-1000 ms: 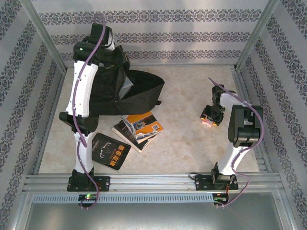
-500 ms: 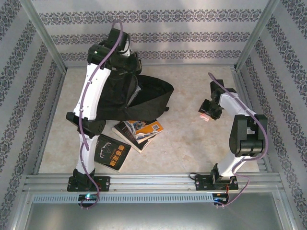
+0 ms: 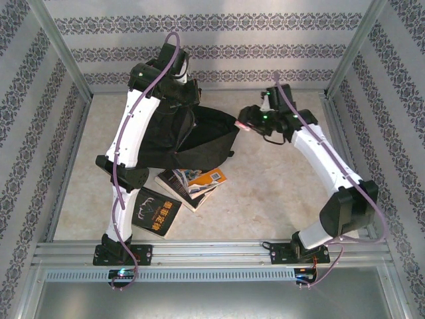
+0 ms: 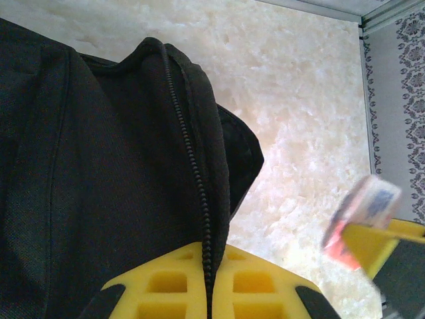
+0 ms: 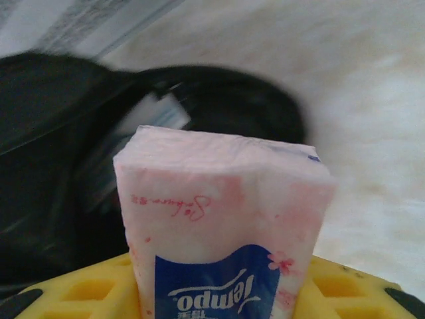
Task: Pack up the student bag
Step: Place the personal item in the student bag.
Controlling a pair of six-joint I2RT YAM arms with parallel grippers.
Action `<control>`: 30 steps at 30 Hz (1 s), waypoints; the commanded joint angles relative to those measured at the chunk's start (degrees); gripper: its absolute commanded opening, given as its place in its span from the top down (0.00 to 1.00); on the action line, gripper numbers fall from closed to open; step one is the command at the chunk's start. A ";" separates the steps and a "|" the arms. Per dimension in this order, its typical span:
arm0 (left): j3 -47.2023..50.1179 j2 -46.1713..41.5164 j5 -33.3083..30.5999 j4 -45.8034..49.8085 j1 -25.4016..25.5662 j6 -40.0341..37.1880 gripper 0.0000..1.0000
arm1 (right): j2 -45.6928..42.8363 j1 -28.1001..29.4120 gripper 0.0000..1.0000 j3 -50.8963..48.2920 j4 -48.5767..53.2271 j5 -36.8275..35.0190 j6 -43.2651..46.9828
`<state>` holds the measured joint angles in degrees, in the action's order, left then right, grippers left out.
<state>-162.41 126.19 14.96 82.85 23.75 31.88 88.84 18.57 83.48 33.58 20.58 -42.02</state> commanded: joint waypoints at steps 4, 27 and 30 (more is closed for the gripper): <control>-2.23 -1.66 0.27 -0.27 1.18 -1.63 1.00 | 11.67 6.50 0.52 11.11 -5.38 8.72 -6.71; -2.30 -2.62 -5.97 -6.17 -0.19 -4.15 1.00 | 30.42 9.52 0.17 41.23 22.92 -7.51 5.89; -2.35 -2.42 -7.67 -6.53 -0.26 -4.87 1.00 | 23.90 8.49 0.22 35.18 20.02 -11.53 8.38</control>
<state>-162.41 126.17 9.50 80.36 23.88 28.86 121.54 28.51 121.91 54.28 16.27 -38.20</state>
